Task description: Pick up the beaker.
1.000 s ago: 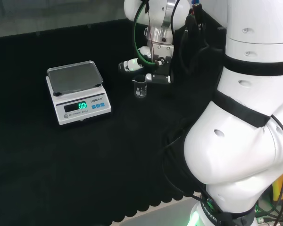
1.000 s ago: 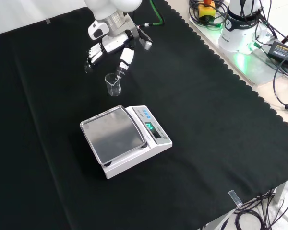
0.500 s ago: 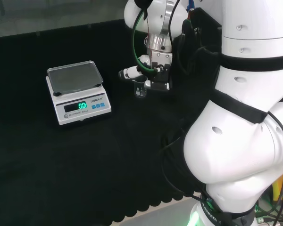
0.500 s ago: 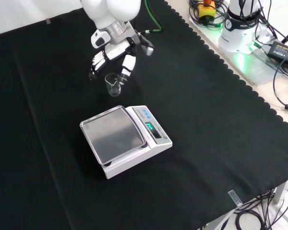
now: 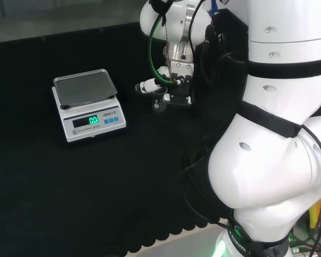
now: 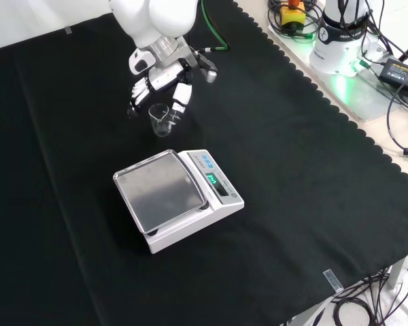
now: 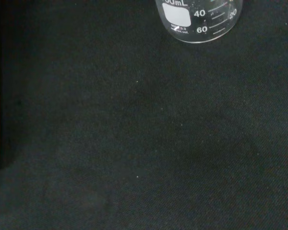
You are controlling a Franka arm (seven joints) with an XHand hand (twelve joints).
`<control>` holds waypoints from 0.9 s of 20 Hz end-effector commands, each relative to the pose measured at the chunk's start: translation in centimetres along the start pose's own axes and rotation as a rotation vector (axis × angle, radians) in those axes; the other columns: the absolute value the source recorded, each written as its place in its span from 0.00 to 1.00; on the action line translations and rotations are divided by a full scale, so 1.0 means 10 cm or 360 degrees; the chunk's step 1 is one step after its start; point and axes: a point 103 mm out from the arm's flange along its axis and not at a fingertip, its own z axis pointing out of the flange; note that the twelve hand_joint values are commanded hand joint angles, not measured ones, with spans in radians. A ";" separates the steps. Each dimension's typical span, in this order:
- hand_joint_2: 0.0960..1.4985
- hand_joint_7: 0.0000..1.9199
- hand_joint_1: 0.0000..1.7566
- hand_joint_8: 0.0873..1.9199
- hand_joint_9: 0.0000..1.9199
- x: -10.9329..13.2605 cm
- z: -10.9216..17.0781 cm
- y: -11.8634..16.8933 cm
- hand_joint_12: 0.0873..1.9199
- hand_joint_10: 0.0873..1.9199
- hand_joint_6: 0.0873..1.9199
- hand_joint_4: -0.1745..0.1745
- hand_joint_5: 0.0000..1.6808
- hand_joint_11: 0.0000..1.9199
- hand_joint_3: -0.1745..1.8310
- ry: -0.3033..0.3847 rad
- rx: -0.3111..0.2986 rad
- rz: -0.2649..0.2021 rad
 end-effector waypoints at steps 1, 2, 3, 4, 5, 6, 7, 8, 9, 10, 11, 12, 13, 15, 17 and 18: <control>0.57 0.00 0.20 0.34 0.00 0.03 0.07 0.04 0.79 0.46 0.00 0.33 0.14 0.04 0.06 -0.0058 0.0032 -0.0005; 0.57 0.00 0.21 0.34 0.00 0.03 0.08 0.05 0.78 0.46 0.00 0.33 0.14 0.04 0.06 -0.0062 0.0032 -0.0008; 0.57 0.00 0.21 0.36 0.01 0.02 0.09 0.06 0.78 0.47 0.00 0.33 0.14 0.05 0.06 -0.0061 0.0031 -0.0009; 0.57 0.00 0.22 0.37 0.01 0.02 0.10 0.07 0.78 0.47 0.00 0.33 0.14 0.06 0.06 -0.0059 0.0033 -0.0006; 0.57 0.00 0.22 0.38 0.02 0.00 0.11 0.08 0.77 0.47 0.00 0.33 0.14 0.07 0.06 -0.0060 0.0035 -0.0003; 0.56 0.01 0.22 0.39 0.02 -0.01 0.11 0.09 0.77 0.47 0.00 0.33 0.14 0.08 0.06 -0.0064 0.0033 -0.0001; 0.56 0.01 0.23 0.40 0.04 -0.02 0.12 0.11 0.76 0.47 0.00 0.32 0.14 0.10 0.06 -0.0067 0.0032 0.0002; 0.56 0.03 0.23 0.40 0.05 -0.03 0.12 0.12 0.75 0.47 0.00 0.32 0.15 0.11 0.06 -0.0071 0.0033 0.0006; 0.56 0.04 0.24 0.41 0.07 -0.04 0.12 0.13 0.74 0.46 0.00 0.31 0.15 0.14 0.06 -0.0084 0.0033 0.0011; 0.56 0.06 0.25 0.41 0.10 -0.04 0.11 0.13 0.72 0.45 0.00 0.30 0.15 0.17 0.06 -0.0097 0.0029 0.0014; 0.57 0.08 0.26 0.42 0.14 -0.05 0.11 0.14 0.70 0.44 0.00 0.30 0.15 0.20 0.06 -0.0110 0.0023 0.0016; 0.57 0.09 0.27 0.42 0.18 -0.05 0.11 0.15 0.69 0.42 0.00 0.28 0.16 0.23 0.06 -0.0124 0.0022 0.0017; 0.57 0.11 0.29 0.42 0.21 -0.05 0.11 0.16 0.67 0.40 0.00 0.27 0.16 0.26 0.06 -0.0135 0.0021 0.0020; 0.57 0.14 0.31 0.42 0.27 -0.04 0.11 0.18 0.64 0.37 0.00 0.26 0.17 0.31 0.06 -0.0158 0.0017 0.0026; 0.57 0.17 0.34 0.43 0.32 -0.03 0.11 0.19 0.60 0.35 0.00 0.23 0.17 0.37 0.06 -0.0174 0.0007 0.0026; 0.58 0.19 0.35 0.44 0.35 -0.03 0.10 0.20 0.57 0.33 0.00 0.22 0.18 0.40 0.06 -0.0184 -0.0005 0.0025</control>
